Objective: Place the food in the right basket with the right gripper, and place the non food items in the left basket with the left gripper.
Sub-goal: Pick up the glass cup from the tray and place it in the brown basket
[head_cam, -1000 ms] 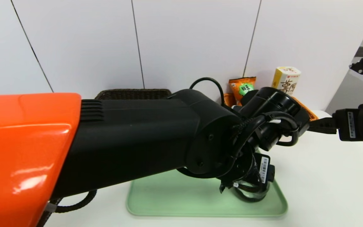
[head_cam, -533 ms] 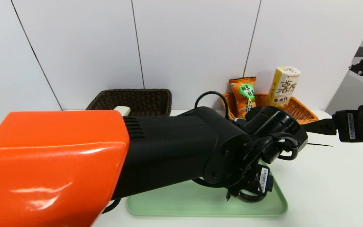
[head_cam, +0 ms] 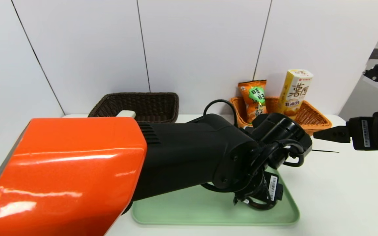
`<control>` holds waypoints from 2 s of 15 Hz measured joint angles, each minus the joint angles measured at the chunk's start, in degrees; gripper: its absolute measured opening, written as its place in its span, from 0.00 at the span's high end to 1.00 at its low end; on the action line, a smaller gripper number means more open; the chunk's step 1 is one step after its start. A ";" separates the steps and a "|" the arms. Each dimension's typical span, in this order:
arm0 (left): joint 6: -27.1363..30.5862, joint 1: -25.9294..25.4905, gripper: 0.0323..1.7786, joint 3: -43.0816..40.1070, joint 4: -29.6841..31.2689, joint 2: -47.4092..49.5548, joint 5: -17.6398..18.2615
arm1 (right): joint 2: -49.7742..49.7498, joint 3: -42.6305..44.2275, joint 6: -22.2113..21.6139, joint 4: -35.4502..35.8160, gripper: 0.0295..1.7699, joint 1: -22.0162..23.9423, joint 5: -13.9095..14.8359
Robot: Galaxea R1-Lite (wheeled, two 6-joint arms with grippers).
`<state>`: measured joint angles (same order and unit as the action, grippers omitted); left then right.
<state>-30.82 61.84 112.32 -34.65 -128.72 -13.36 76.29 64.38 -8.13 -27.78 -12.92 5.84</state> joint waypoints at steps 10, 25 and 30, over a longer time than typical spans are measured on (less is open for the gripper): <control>1.08 -1.37 0.05 0.49 0.61 -0.74 -0.06 | 0.00 -0.32 0.20 0.11 0.03 -0.06 0.05; 1.58 -2.26 0.97 0.57 2.24 -3.17 0.02 | 0.09 -0.02 0.17 0.17 0.03 -0.06 0.02; 1.46 -2.84 0.96 0.52 2.12 -3.34 0.13 | 0.02 0.04 0.28 0.15 0.03 -0.24 0.00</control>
<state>-29.35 59.00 112.85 -32.52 -132.06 -13.23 76.31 64.42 -7.85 -27.64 -13.17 5.84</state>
